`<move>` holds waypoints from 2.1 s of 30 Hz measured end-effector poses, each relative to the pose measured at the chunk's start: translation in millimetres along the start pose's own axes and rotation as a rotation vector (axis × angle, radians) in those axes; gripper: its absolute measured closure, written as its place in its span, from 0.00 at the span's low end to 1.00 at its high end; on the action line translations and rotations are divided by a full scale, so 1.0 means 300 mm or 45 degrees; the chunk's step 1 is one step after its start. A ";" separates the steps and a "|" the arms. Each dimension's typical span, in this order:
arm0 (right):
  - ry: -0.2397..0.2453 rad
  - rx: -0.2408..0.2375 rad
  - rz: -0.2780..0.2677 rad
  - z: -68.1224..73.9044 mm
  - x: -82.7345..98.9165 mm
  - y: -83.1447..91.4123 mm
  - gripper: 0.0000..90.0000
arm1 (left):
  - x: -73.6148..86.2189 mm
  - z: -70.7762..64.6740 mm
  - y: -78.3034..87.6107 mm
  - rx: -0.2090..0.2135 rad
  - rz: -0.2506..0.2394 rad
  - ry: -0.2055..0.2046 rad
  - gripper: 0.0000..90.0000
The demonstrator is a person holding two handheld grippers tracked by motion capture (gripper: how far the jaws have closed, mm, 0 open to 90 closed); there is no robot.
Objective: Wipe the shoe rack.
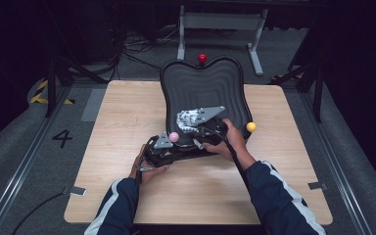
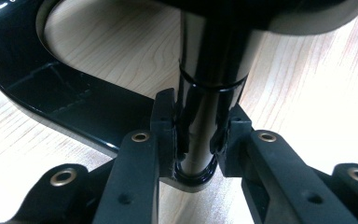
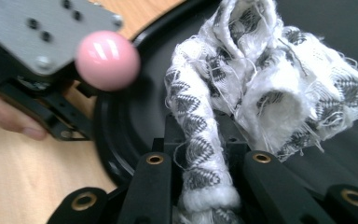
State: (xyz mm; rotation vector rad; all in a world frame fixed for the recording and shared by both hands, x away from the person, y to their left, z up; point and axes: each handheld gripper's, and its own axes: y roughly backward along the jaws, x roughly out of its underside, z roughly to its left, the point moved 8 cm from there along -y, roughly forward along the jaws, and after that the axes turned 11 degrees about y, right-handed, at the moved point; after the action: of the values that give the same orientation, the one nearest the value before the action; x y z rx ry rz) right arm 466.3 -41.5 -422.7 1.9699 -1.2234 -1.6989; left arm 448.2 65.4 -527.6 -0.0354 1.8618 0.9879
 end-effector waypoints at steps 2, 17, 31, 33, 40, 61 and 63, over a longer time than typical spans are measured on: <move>-0.001 -0.014 -0.007 0.011 -0.002 -0.004 0.87 | 0.000 -0.001 0.000 0.002 0.001 0.002 0.81; -0.029 -0.051 -0.040 0.023 0.002 -0.007 0.88 | 0.001 -0.002 0.000 0.004 0.002 0.005 0.82; -0.150 0.136 0.037 -0.158 0.181 0.135 0.89 | 0.001 -0.002 0.000 0.007 0.003 0.005 0.81; -0.179 0.166 0.054 -0.189 0.231 0.172 0.89 | 0.001 -0.002 0.000 0.007 0.005 0.003 0.82; -0.238 0.238 0.087 -0.244 0.336 0.256 0.89 | 0.000 -0.007 -0.003 0.025 0.008 -0.003 0.82; -0.280 0.306 0.021 -0.390 0.159 0.177 0.88 | -0.001 -0.006 -0.003 0.039 0.009 0.009 0.81; -0.263 0.294 0.017 -0.382 0.129 0.154 0.88 | -0.001 -0.006 -0.003 0.040 0.008 0.008 0.81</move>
State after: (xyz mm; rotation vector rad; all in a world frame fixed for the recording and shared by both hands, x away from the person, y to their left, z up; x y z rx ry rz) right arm 549.4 -133.8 -386.2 1.9406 -1.5639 -1.8659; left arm 447.3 63.5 -527.6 -0.0142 1.8837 0.9638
